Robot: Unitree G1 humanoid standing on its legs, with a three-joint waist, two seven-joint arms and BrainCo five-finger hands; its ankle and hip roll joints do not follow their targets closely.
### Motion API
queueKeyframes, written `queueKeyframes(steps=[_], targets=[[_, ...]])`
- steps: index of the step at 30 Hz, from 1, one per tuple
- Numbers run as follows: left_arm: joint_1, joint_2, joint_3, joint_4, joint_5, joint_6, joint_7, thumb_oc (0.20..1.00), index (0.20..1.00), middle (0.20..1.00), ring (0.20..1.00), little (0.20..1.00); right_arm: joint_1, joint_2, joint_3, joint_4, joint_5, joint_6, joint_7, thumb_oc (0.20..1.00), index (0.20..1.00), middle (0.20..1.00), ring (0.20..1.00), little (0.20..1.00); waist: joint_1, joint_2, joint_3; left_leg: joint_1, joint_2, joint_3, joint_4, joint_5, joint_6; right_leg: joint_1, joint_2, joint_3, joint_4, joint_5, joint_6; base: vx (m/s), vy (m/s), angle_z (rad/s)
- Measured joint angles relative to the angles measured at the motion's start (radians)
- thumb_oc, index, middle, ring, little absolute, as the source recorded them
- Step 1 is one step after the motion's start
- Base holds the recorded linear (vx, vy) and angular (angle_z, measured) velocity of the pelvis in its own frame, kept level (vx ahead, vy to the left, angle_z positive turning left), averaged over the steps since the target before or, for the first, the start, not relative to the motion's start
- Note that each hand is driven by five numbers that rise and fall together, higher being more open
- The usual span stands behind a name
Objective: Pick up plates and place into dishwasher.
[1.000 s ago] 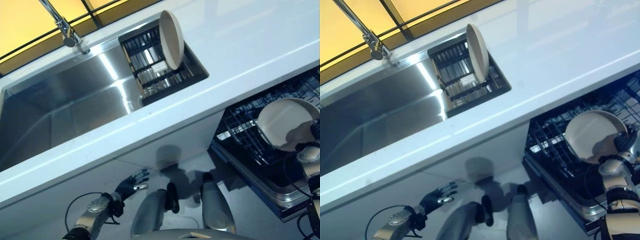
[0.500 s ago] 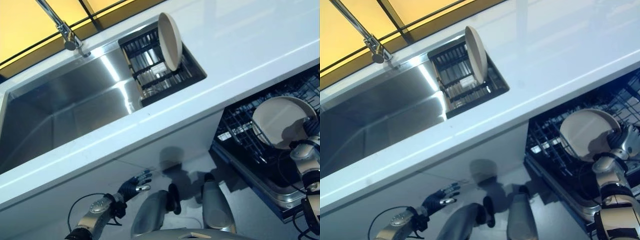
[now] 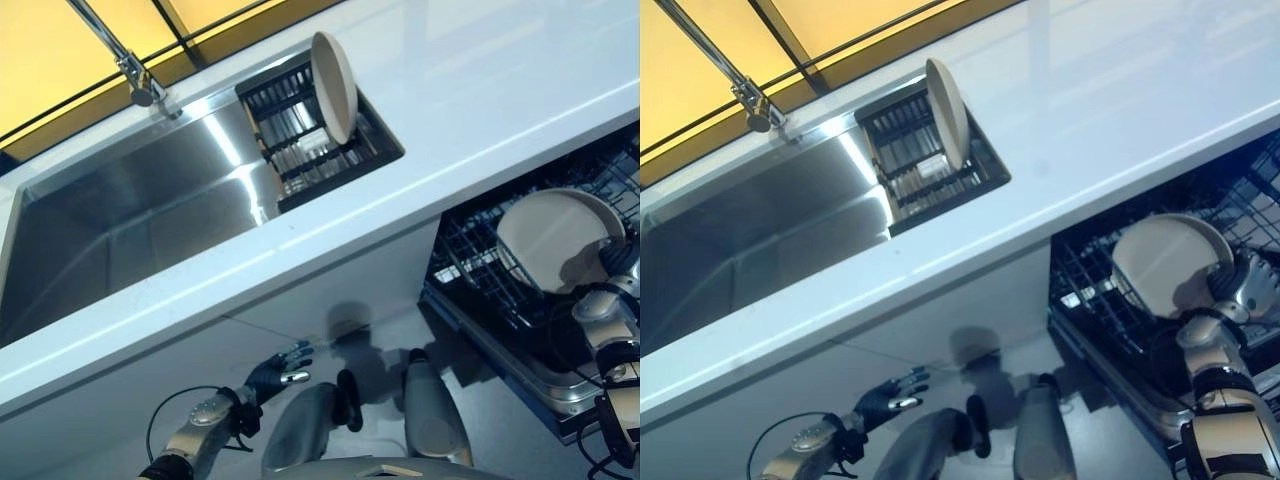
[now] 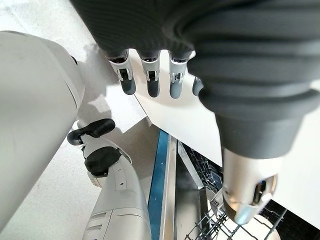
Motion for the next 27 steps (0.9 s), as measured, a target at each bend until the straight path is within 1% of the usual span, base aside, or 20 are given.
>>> queueKeyframes(steps=[4,9,12,16,18,19,23,27], targets=[[0.003,-0.006,0.001,0.002,-0.008,-0.008,-0.001,1.0,1.0,1.0,1.0,1.0,0.039,0.016,-0.002,0.006,0.0,-0.003,-0.003,1.0,1.0,1.0,1.0,1.0,0.005,0.003,-0.002,0.024,0.0,0.001,-0.017,0.004,0.002,0.022,0.0,-0.002,-0.013,0.0,-0.001,0.0,0.0,0.0],[0.018,-0.015,0.011,0.002,-0.008,-0.007,-0.001,1.0,1.0,1.0,1.0,1.0,0.128,0.017,-0.035,-0.033,0.001,-0.032,-0.031,1.0,1.0,1.0,1.0,1.0,0.006,-0.004,-0.01,0.064,0.001,0.001,-0.046,0.006,0.001,0.06,0.004,-0.004,-0.039,0.0,-0.002,0.01,-0.002,0.0],[0.041,-0.032,0.032,0.009,-0.006,-0.007,-0.002,1.0,1.0,1.0,1.0,1.0,0.191,0.021,-0.058,-0.068,0.012,-0.049,-0.037,1.0,1.0,1.0,1.0,1.0,0.003,-0.025,-0.035,0.086,0.003,0.002,-0.067,0.005,-0.001,0.08,0.007,-0.005,-0.058,0.002,-0.006,0.01,0.0,-0.01],[0.066,-0.04,0.093,0.042,-0.001,-0.006,-0.002,1.0,1.0,1.0,1.0,1.0,0.285,0.058,-0.102,-0.154,0.023,-0.065,-0.059,1.0,1.0,1.0,1.0,1.0,0.004,-0.073,-0.081,0.118,0.012,0.003,-0.096,0.007,-0.005,0.113,0.018,-0.006,-0.093,0.006,-0.011,0.01,0.008,-0.03],[0.083,-0.041,0.117,0.045,0.009,-0.005,-0.002,1.0,1.0,1.0,1.0,1.0,0.318,0.077,-0.113,-0.167,0.023,-0.07,-0.065,1.0,1.0,1.0,1.0,1.0,0.003,-0.096,-0.112,0.122,0.016,0.004,-0.106,0.005,-0.007,0.12,0.023,-0.006,-0.109,0.009,-0.01,0.0,0.012,-0.05],[0.09,-0.041,0.121,0.05,0.014,-0.005,-0.002,1.0,1.0,1.0,1.0,1.0,0.338,0.088,-0.133,-0.183,0.025,-0.07,-0.066,1.0,1.0,1.0,1.0,1.0,0.004,-0.098,-0.124,0.129,0.017,0.004,-0.111,0.006,-0.008,0.128,0.024,-0.006,-0.117,0.011,-0.011,0.0,0.0,0.0],[0.104,-0.046,0.13,0.079,0.017,-0.005,-0.005,1.0,1.0,1.0,1.0,1.0,0.399,0.101,-0.145,-0.23,0.064,-0.072,-0.067,1.0,1.0,1.0,1.0,1.0,0.002,-0.126,-0.152,0.157,0.02,0.014,-0.14,0.009,-0.007,0.16,0.029,-0.002,-0.162,0.026,-0.006,-0.04,0.008,-0.06],[0.11,-0.045,0.164,0.09,0.053,-0.005,-0.007,1.0,1.0,1.0,1.0,1.0,0.428,0.114,-0.212,-0.269,0.12,-0.072,-0.076,1.0,1.0,1.0,1.0,1.0,0.001,-0.136,-0.165,0.192,0.02,0.023,-0.182,0.021,-0.006,0.198,0.031,0.002,-0.213,0.044,0.001,-0.03,0.005,-0.06]])
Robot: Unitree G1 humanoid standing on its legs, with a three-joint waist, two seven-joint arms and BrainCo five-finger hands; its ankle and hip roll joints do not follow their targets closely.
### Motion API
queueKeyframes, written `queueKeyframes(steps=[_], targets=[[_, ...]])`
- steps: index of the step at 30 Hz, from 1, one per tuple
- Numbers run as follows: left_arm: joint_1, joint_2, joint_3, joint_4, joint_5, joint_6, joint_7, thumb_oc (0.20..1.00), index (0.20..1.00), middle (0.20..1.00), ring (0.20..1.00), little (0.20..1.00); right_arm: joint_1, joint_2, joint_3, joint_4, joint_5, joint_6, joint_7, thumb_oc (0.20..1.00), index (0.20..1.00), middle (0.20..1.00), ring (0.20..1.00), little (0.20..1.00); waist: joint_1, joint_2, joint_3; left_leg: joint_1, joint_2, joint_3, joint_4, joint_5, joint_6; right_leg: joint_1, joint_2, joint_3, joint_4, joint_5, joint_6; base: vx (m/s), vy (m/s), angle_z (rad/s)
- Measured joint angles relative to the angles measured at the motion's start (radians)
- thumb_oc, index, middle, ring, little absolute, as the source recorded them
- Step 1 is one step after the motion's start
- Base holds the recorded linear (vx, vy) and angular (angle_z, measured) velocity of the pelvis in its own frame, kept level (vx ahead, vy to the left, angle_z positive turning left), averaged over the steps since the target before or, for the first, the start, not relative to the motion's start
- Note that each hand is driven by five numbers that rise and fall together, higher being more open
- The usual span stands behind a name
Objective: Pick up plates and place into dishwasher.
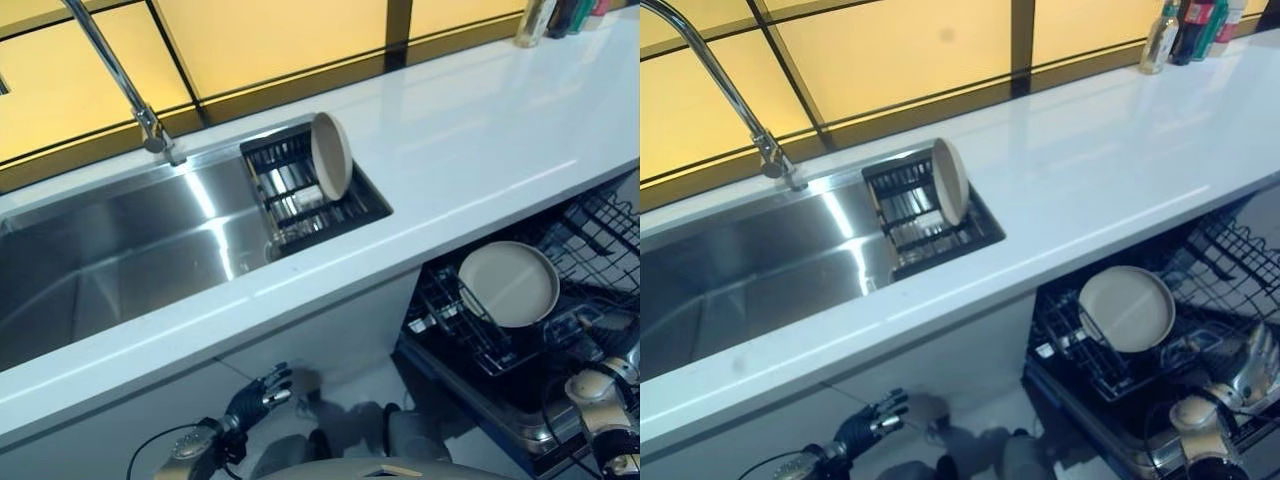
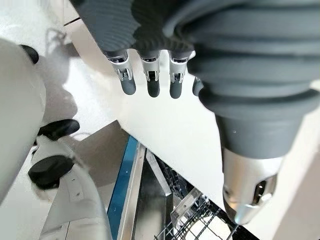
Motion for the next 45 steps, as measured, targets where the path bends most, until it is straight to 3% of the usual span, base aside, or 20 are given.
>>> queueKeyframes(steps=[11,17,20,25,31,37,45], targets=[[0.025,-0.025,0.039,0.022,0.041,0.005,-0.022,1.0,1.0,1.0,1.0,1.0,0.034,0.022,-0.084,-0.073,0.068,0.001,0.008,1.0,1.0,1.0,1.0,1.0,-0.03,-0.018,-0.083,0.072,0.002,0.015,-0.108,0.032,-0.01,0.06,0.01,0.008,-0.098,0.033,0.005,0.0,-0.034,-0.04],[0.034,-0.041,0.034,0.022,0.062,0.02,-0.022,1.0,1.0,1.0,1.0,1.0,0.034,0.022,-0.08,-0.072,0.068,0.002,0.074,1.0,1.0,1.0,1.0,1.0,-0.03,-0.016,-0.095,0.102,0.003,0.027,-0.127,0.031,-0.009,0.079,0.013,0.011,-0.104,0.031,0.006,0.04,-0.038,-0.06],[0.034,-0.04,0.034,0.022,0.08,0.025,-0.021,1.0,1.0,1.0,1.0,1.0,0.034,0.023,-0.07,-0.063,0.131,0.002,0.192,1.0,1.0,1.0,1.0,1.0,-0.028,-0.017,-0.096,0.1,0.003,0.027,-0.127,0.029,-0.006,0.077,0.012,0.01,-0.101,0.029,0.005,0.02,-0.041,0.0],[0.033,-0.037,0.033,0.021,0.084,0.052,-0.019,1.0,1.0,1.0,1.0,1.0,-0.002,0.037,-0.031,0.046,0.414,0.032,0.529,1.0,1.0,1.0,1.0,1.0,-0.023,-0.014,-0.103,0.086,0.002,0.023,-0.118,0.027,-0.008,0.063,0.01,0.007,-0.078,0.016,0.002,0.06,-0.075,0.03],[0.039,-0.009,-0.005,0.021,0.115,0.081,-0.024,1.0,1.0,1.0,1.0,1.0,-0.094,0.018,-0.044,0.248,0.532,0.084,0.722,1.0,1.0,1.0,1.0,1.0,-0.017,-0.001,-0.11,0.079,0.001,0.005,-0.101,0.024,-0.013,0.058,0.006,-0.004,-0.05,-0.004,-0.004,0.09,-0.039,0.09],[0.042,0.0,-0.05,0.0,0.113,0.081,-0.031,1.0,1.0,1.0,1.0,1.0,-0.156,-0.078,-0.073,0.292,0.548,0.114,0.779,1.0,1.0,1.0,1.0,1.0,0.005,0.059,-0.099,0.067,0.0,-0.002,-0.085,0.022,-0.015,0.047,0.004,-0.008,-0.029,-0.012,-0.006,0.06,0.034,0.03],[0.073,-0.002,-0.058,-0.013,0.107,0.081,-0.032,1.0,1.0,1.0,1.0,1.0,-0.16,-0.12,-0.073,0.31,0.523,0.121,0.789,1.0,1.0,1.0,1.0,1.0,0.006,0.09,-0.088,0.069,0.0,-0.016,-0.079,0.021,-0.018,0.041,0.003,-0.02,0.009,-0.035,-0.014,0.06,0.025,0.05]])
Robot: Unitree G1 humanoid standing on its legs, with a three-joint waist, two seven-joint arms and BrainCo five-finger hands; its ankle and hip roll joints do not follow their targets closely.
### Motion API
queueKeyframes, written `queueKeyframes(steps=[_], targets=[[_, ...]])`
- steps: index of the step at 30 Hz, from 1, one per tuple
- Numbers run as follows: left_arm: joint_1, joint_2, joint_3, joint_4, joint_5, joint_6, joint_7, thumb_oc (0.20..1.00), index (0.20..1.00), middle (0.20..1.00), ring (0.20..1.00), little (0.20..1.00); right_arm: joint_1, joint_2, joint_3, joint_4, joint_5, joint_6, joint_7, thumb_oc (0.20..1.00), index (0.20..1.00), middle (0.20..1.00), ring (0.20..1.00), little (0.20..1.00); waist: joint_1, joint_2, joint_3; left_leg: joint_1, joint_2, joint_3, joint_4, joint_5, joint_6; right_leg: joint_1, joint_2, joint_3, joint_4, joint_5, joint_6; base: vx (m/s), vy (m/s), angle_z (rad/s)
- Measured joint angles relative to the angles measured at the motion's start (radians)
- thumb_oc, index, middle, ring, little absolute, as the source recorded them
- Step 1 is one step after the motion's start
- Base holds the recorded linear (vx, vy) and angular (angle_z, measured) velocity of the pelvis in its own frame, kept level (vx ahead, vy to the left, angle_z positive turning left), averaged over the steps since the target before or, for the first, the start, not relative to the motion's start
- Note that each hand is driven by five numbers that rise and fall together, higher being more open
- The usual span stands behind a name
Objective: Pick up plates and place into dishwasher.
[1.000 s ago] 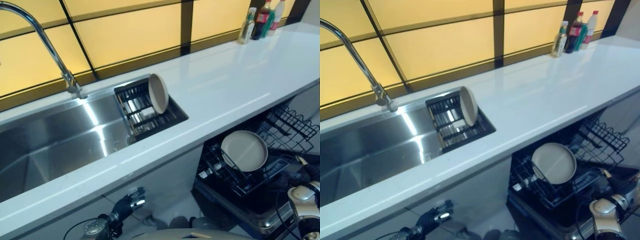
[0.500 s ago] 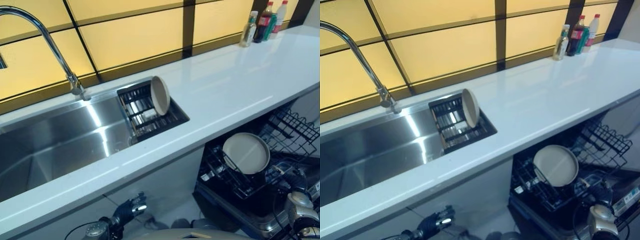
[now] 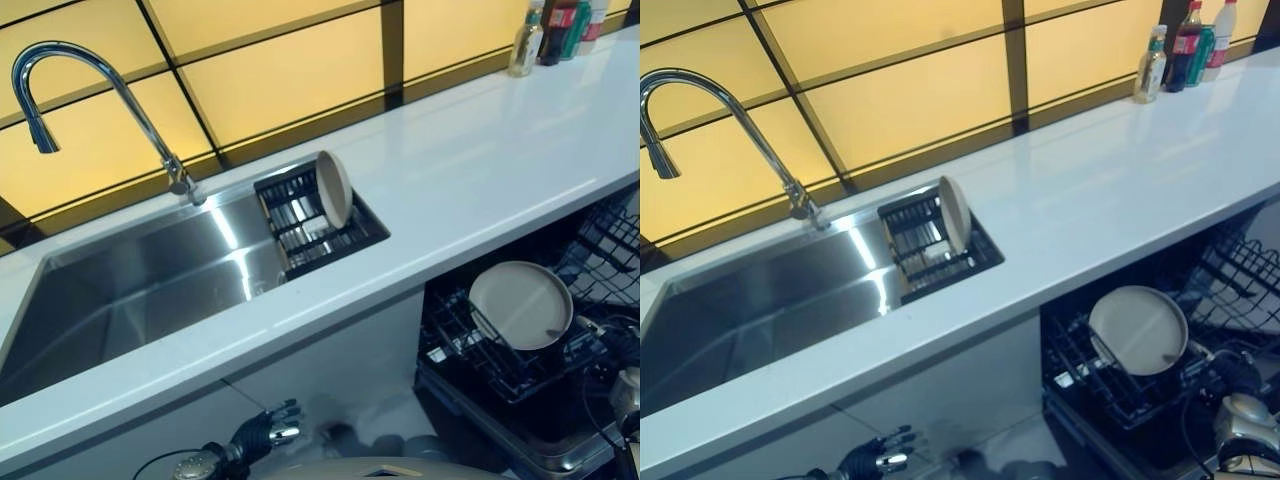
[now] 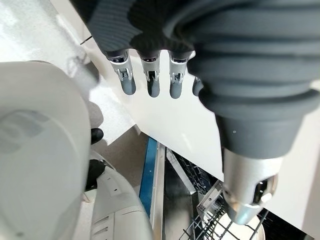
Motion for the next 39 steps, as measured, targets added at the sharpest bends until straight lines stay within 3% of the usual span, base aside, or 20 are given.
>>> queueKeyframes(steps=[13,21,26,27,28,29,36,39], targets=[[0.016,-0.002,-0.034,0.0,-0.003,0.0,0.001,1.0,1.0,1.0,1.0,1.0,-0.066,-0.029,0.06,0.052,-0.191,0.058,-0.014,1.0,1.0,1.0,1.0,1.0,0.004,0.018,0.01,0.012,-0.009,-0.011,0.006,-0.002,-0.002,0.006,-0.014,-0.014,0.036,-0.022,0.002,0.04,0.022,0.04],[0.017,-0.003,-0.036,-0.007,-0.01,0.0,0.006,1.0,1.0,1.0,1.0,1.0,-0.104,-0.042,0.112,0.074,-0.257,0.102,-0.04,1.0,1.0,1.0,1.0,1.0,0.034,0.021,0.026,-0.02,-0.012,-0.021,0.038,-0.003,-0.003,-0.017,-0.028,-0.036,0.075,-0.04,0.002,0.01,0.016,0.11],[-0.014,0.003,-0.036,-0.015,-0.031,0.0,0.013,1.0,1.0,1.0,1.0,1.0,-0.182,-0.053,0.124,0.134,-0.259,0.151,-0.058,1.0,1.0,1.0,1.0,1.0,0.052,0.012,0.077,-0.08,-0.012,-0.043,0.092,-0.006,-0.008,-0.059,-0.032,-0.051,0.112,-0.044,-0.003,-0.09,-0.018,0.13],[-0.022,0.006,-0.036,-0.024,-0.032,0.0,0.016,1.0,1.0,1.0,1.0,1.0,-0.194,-0.06,0.124,0.14,-0.259,0.159,-0.06,0.856,0.856,0.856,0.856,0.856,0.057,0.01,0.092,-0.095,-0.01,-0.048,0.107,-0.007,-0.009,-0.068,-0.031,-0.055,0.12,-0.043,-0.005,-0.13,-0.026,0.13],[-0.028,0.01,-0.036,-0.033,-0.034,0.0,0.017,1.0,1.0,1.0,1.0,1.0,-0.213,-0.065,0.125,0.149,-0.259,0.168,-0.06,0.426,0.426,0.426,0.426,0.426,0.059,0.01,0.107,-0.113,-0.011,-0.057,0.124,-0.008,-0.01,-0.081,-0.031,-0.06,0.13,-0.044,-0.007,-0.17,-0.021,0.15],[-0.032,0.012,-0.036,-0.037,-0.037,0.0,0.017,1.0,1.0,1.0,1.0,1.0,-0.231,-0.068,0.125,0.161,-0.257,0.176,-0.063,0.2,0.2,0.2,0.2,0.2,0.062,0.009,0.117,-0.127,-0.01,-0.06,0.135,-0.008,-0.011,-0.094,-0.031,-0.061,0.141,-0.045,-0.009,-0.17,-0.012,0.11],[-0.112,0.031,-0.066,-0.048,-0.074,-0.001,0.039,1.0,1.0,1.0,1.0,1.0,-0.336,-0.138,0.185,0.188,-0.227,0.188,-0.052,0.2,0.2,0.2,0.2,0.2,0.062,0.021,0.204,-0.218,-0.004,-0.067,0.197,-0.007,-0.013,-0.171,-0.027,-0.065,0.175,-0.029,-0.018,-0.18,0.008,0.01],[-0.128,0.037,-0.067,-0.07,-0.091,-0.002,0.048,1.0,1.0,1.0,1.0,1.0,-0.363,-0.147,0.194,0.19,-0.214,0.187,-0.051,0.2,0.2,0.2,0.2,0.2,0.059,0.023,0.213,-0.253,-0.003,-0.07,0.206,-0.004,-0.011,-0.203,-0.026,-0.067,0.175,-0.021,-0.018,-0.12,0.009,0.01]])
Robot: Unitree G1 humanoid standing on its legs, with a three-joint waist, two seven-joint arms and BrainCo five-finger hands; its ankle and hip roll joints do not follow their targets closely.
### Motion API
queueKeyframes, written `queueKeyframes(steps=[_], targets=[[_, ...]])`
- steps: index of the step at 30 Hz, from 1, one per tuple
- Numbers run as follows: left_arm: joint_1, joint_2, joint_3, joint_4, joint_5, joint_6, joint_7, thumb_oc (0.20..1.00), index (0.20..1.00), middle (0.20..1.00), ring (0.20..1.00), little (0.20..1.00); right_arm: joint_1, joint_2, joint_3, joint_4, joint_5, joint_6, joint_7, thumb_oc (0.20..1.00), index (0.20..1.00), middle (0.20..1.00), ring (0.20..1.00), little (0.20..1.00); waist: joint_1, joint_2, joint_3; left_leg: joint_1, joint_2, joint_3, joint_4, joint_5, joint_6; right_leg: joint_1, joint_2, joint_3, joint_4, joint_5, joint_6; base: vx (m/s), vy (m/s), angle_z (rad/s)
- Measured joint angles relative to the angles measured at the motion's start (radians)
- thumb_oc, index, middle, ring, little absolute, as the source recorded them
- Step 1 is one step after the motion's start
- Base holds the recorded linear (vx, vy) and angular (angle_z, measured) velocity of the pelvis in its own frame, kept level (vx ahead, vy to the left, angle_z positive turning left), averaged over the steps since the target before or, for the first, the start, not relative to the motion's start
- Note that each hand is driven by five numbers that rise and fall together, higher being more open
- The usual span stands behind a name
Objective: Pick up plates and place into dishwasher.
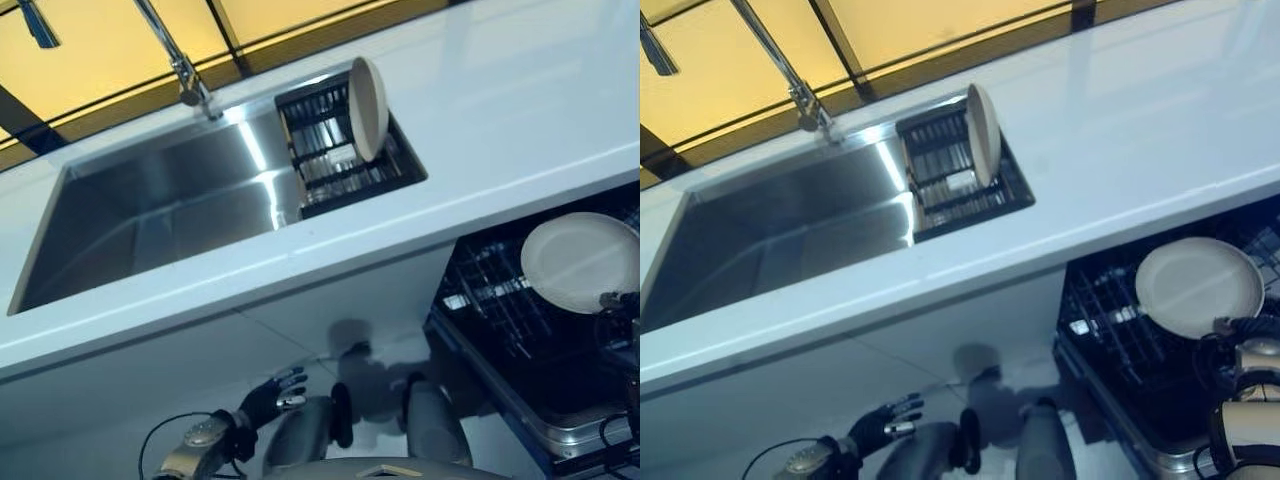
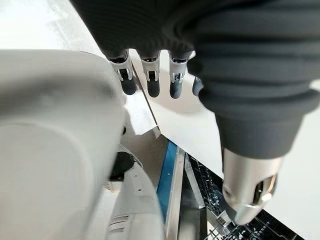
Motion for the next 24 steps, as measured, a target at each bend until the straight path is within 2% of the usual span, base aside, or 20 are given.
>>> queueKeyframes(steps=[8,17,24], targets=[[-0.05,0.01,0.0,-0.008,-0.027,-0.018,0.019,1.0,1.0,1.0,1.0,1.0,-0.029,-0.005,0.003,0.017,0.025,0.0,-0.003,0.2,0.2,0.2,0.2,0.2,0.0,-0.016,0.047,-0.018,0.0,0.0,0.006,0.003,0.003,-0.016,0.0,-0.001,-0.005,0.007,0.001,-0.06,-0.01,0.01],[-0.068,0.016,0.002,-0.007,-0.027,-0.021,0.019,1.0,1.0,1.0,1.0,1.0,-0.028,-0.001,0.002,0.008,0.024,-0.028,-0.041,0.2,0.2,0.2,0.2,0.2,-0.004,-0.018,0.06,-0.015,0.0,0.004,0.0,0.003,0.004,-0.015,0.0,0.001,-0.012,0.01,0.002,-0.01,0.0,-0.01],[-0.073,0.018,0.013,-0.008,-0.036,-0.021,0.019,1.0,1.0,1.0,1.0,1.0,0.042,0.049,0.004,-0.1,-0.083,-0.083,-0.152,0.2,0.2,0.2,0.2,0.2,-0.019,-0.027,0.067,-0.013,0.007,0.014,-0.009,0.003,0.004,-0.014,0.013,0.017,-0.034,0.023,0.002,-0.03,0.017,-0.07]])
